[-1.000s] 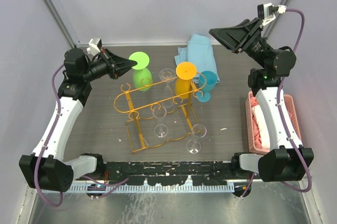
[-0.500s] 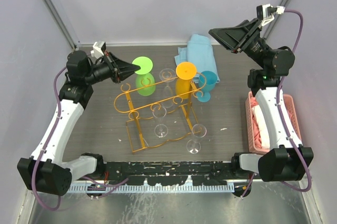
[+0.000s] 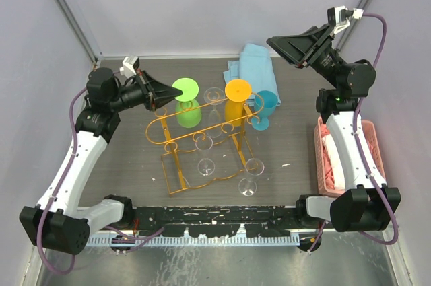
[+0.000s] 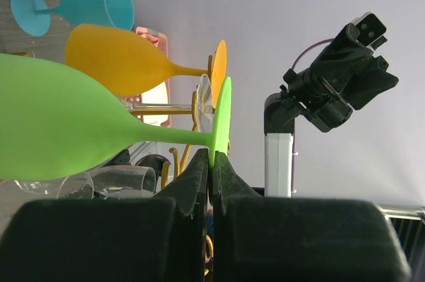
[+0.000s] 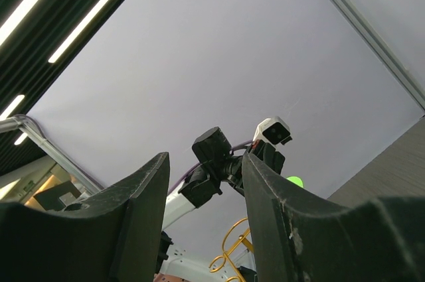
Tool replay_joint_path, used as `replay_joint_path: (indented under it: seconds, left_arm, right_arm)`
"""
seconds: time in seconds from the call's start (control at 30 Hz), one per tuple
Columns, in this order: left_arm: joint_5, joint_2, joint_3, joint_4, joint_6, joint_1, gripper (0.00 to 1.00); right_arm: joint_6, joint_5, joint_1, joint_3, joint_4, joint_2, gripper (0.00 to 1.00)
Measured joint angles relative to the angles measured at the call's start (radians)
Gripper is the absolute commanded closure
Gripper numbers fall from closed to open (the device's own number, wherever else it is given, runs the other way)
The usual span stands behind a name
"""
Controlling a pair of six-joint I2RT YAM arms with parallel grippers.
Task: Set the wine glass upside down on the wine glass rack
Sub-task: Turn the wine glass upside down at the wine rack.
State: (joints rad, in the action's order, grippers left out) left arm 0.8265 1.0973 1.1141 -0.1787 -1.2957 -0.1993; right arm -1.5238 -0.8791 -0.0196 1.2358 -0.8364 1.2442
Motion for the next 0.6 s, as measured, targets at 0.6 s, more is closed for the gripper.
replay_joint_path:
  seconds: [0.6]
  left_arm:
    - [-0.001, -0.046, -0.021, -0.045, 0.008, -0.024, 1.00]
  right_arm:
    - [0.000, 0.004, -0.004, -0.006, 0.001, 0.002, 0.46]
